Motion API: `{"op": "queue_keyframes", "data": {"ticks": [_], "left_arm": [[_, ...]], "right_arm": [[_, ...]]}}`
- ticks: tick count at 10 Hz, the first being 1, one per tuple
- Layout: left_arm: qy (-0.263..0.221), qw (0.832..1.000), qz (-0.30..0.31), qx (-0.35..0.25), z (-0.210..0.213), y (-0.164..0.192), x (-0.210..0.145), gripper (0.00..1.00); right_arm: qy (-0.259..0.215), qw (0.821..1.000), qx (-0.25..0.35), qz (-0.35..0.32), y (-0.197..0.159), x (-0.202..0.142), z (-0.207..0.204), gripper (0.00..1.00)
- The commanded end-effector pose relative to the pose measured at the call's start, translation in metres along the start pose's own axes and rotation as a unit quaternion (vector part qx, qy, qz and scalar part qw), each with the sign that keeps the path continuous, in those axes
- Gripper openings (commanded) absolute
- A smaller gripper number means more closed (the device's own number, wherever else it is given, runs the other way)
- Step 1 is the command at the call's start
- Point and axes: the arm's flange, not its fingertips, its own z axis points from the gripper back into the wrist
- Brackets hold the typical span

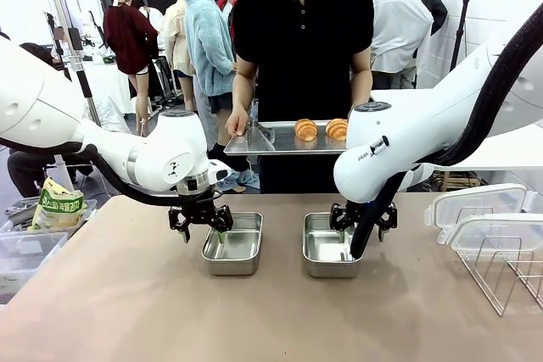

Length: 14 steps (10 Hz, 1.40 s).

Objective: Place the bread in airtight containers.
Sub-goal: Lift both Airtight Container.

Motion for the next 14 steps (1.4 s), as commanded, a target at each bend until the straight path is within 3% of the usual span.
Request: {"op": "queue_keyframes", "data": {"ticks": [1, 5, 6, 14], "left_arm": [[-0.001, 1.000, 0.009, 0.006, 0.0033, -0.0049, 0.0049, 0.84], [0.010, 1.000, 0.011, 0.014, 0.0046, -0.0051, 0.0044, 0.11], [0.010, 1.000, 0.011, 0.016, 0.0054, -0.0051, 0.0040, 0.00], [0.018, 1.000, 0.011, 0.006, 0.0121, -0.0036, -0.0033, 0.00]], "right_arm": [[-0.006, 1.000, 0.009, 0.014, -0.0004, -0.0066, -0.0021, 0.73], [-0.007, 1.000, 0.002, 0.012, 0.0015, -0.0066, 0.0018, 0.00], [-0.007, 1.000, 0.002, 0.013, 0.0021, -0.0068, 0.0019, 0.00], [-0.007, 1.000, 0.002, 0.015, 0.0044, -0.0073, 0.0041, 0.00]]}}
